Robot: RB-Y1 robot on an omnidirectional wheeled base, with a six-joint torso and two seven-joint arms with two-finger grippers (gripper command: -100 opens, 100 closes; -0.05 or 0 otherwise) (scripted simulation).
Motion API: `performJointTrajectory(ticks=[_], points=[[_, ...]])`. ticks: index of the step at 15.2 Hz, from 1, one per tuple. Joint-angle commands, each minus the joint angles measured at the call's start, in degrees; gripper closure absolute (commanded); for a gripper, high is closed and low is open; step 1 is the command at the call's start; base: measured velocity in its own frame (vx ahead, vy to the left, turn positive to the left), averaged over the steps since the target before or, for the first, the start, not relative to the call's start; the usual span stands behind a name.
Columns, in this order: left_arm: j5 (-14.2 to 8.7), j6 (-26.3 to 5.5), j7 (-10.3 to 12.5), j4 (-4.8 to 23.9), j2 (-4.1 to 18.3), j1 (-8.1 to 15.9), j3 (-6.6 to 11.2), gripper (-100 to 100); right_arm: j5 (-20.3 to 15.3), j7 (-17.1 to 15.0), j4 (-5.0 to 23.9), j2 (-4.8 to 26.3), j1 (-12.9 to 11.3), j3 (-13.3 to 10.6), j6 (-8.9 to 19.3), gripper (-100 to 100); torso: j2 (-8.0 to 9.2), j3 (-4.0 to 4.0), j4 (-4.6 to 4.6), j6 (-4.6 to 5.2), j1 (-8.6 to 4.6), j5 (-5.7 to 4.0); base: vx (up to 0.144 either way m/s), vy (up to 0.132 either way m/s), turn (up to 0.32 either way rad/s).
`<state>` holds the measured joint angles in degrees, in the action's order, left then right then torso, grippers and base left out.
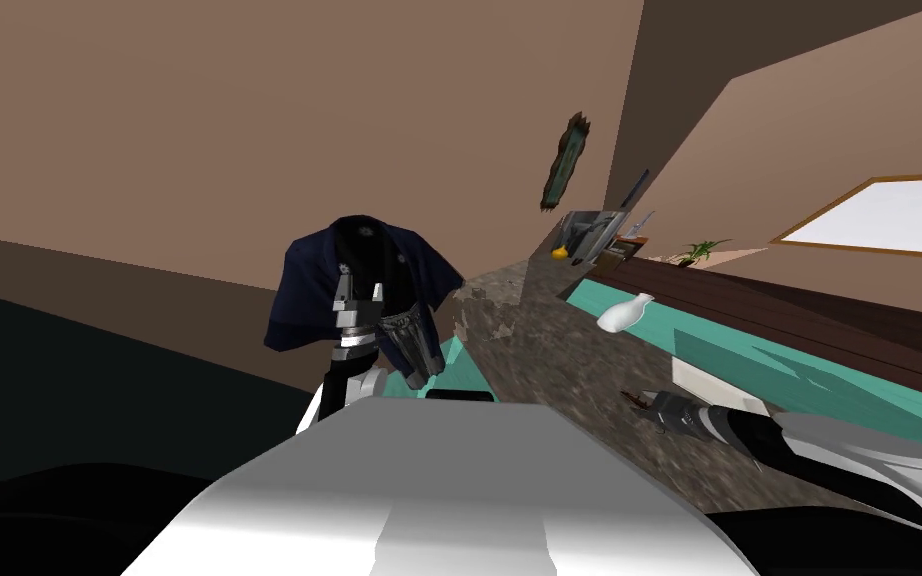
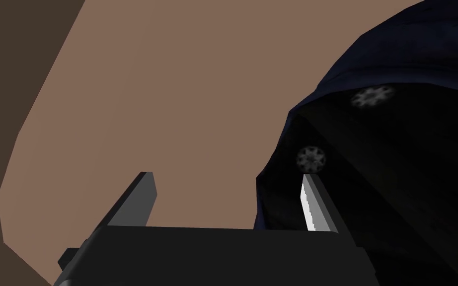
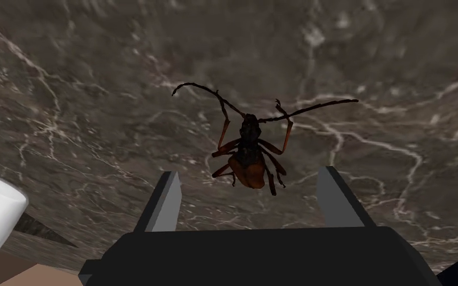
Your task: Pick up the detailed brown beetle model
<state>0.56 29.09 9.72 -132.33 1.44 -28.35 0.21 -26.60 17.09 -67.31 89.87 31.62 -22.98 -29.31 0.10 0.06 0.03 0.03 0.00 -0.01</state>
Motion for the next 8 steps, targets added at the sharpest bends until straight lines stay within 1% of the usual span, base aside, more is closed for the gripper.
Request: performJointTrajectory(ticks=[1,4,5,7,8], points=[[0.00,0.00,0.00,0.00,0.00,0.00,0.00,0,0.00,0.00,0.00,0.00,0.00,0.00,0.00,100,0.00,0.00,0.00,0.00,0.00,0.00,0.000,0.000,0.000],[0.00,0.00,0.00,0.00,0.00,0.00,0.00,0,-0.01,0.02,0.00,0.02,-0.01,0.01,0.00,100,-0.01,-0.01,-0.01,0.00,-0.01,-0.03,0.000,0.000,0.000],[0.00,0.00,0.00,0.00,0.00,0.00,0.00,0,0.44,-0.51,-0.43,1.80,0.31,0.33,-0.81,100,-0.01,-0.01,-0.01,0.00,-0.01,-0.03,-0.005,0.017,-0.078],[0.00,0.00,0.00,0.00,0.00,0.00,0.00,0,0.72,-0.90,-0.85,3.06,0.51,0.53,-1.28,100,0.04,0.02,0.00,0.06,0.10,0.02,-0.015,0.032,-0.113],[0.00,0.00,0.00,0.00,0.00,0.00,0.00,0,0.37,-0.77,-0.63,2.22,0.13,0.21,-0.75,100,0.08,0.04,0.00,0.07,0.14,0.03,-0.011,0.021,-0.047]])
